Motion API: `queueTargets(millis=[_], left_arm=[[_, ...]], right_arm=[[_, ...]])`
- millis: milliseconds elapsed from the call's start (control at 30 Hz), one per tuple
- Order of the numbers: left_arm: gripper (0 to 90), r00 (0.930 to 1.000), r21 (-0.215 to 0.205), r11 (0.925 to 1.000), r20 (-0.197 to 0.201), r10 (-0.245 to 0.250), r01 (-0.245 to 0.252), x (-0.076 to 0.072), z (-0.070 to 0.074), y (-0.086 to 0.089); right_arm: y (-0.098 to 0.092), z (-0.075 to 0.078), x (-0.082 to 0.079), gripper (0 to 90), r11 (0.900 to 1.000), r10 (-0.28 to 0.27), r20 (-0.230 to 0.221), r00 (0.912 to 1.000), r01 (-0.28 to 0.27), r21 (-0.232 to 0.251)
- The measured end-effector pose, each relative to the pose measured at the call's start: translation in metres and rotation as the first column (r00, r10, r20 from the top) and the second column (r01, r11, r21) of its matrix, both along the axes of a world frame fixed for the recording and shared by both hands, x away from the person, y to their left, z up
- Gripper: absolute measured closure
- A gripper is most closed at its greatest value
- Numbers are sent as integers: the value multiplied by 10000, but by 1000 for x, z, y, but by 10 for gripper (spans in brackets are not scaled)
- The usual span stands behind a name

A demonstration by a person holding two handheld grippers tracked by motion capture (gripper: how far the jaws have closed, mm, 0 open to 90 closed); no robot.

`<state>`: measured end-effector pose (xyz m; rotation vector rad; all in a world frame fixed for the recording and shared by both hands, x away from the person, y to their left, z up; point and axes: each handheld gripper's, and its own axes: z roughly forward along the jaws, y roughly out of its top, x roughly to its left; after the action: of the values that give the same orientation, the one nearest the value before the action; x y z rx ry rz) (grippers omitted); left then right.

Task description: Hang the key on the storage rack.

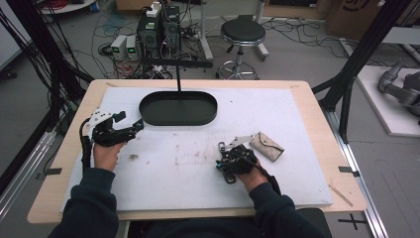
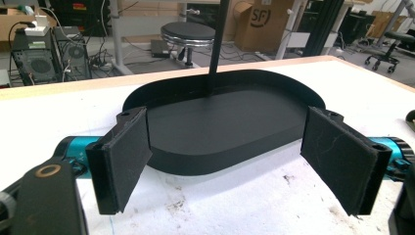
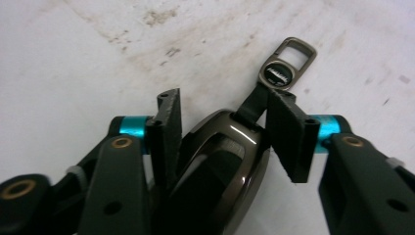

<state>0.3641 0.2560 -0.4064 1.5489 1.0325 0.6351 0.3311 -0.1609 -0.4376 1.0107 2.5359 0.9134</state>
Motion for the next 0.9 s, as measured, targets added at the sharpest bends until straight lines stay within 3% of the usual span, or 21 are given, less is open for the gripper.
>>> queueTargets(millis=[133, 200, 233, 267, 300, 333, 400, 533, 633, 667, 733, 767, 800, 833, 900], left_arm=[[186, 10000, 14, 10000, -11, -11, 11, 1, 0, 0], [186, 10000, -16, 10000, -5, -2, 2, 0, 0, 0], [186, 10000, -15, 10000, -1, -8, 8, 0, 0, 0], [186, 10000, -15, 10000, -12, -11, 11, 0, 0, 0], [186, 10000, -28, 10000, -5, -2, 2, 1, 0, 0], [186, 10000, -22, 10000, -9, -9, 9, 1, -1, 0], [186, 10000, 27, 10000, -22, -40, 40, 1, -1, 0], [187, 10000, 33, 10000, 3, -38, 38, 0, 0, 0], [187, 10000, -20, 10000, -3, -11, 11, 0, 0, 0], [187, 10000, -20, 10000, -5, -5, 5, 0, 0, 0], [187, 10000, -37, 10000, -9, -15, 15, 0, 0, 0], [188, 10000, -34, 10000, -7, -13, 13, 0, 0, 0], [188, 10000, -21, 10000, 1, -16, 16, 0, 0, 1], [188, 10000, -28, 10000, 0, -10, 10, 0, 0, 1], [188, 10000, -33, 10000, -16, -17, 17, 0, 0, 1]], right_arm=[[1, 3, 10, 598, 9947, 898, 495, 9947, -871, -538], [-1, 5, 11, 679, 9948, 916, 887, 9918, -872, -520], [-3, 7, 10, 638, 9958, 843, 1087, 9905, -798, -456], [-6, 10, 8, 480, 9993, 368, 1219, 9919, -357, -114], [-7, 12, 6, 431, 9998, 208, 1219, 9923, -212, 20], [-7, 12, 6, 431, 9998, 208, 1219, 9923, -212, 20], [-9, 13, 0, 326, 9998, -193, 1324, 9910, 196, -15], [-9, 4, -4, 244, 9966, -794, 981, 9920, 811, -130], [-8, -4, -5, 244, 9945, -959, 915, 9912, 992, -329], [-6, -8, -5, 244, 9934, -996, 703, 9925, 1033, -508], [-8, -8, -4, 262, 9941, -979, 588, 9935, 1003, -406], [-11, -8, -3, 379, 9966, -810, 256, 9964, 813, -112], [-11, -8, -3, 379, 9966, -810, 256, 9964, 813, -112], [-12, -8, -2, 450, 9976, -684, 202, 9975, 683, 60], [-12, -8, -3, 489, 9985, -540, 334, 9980, 539, 35]])
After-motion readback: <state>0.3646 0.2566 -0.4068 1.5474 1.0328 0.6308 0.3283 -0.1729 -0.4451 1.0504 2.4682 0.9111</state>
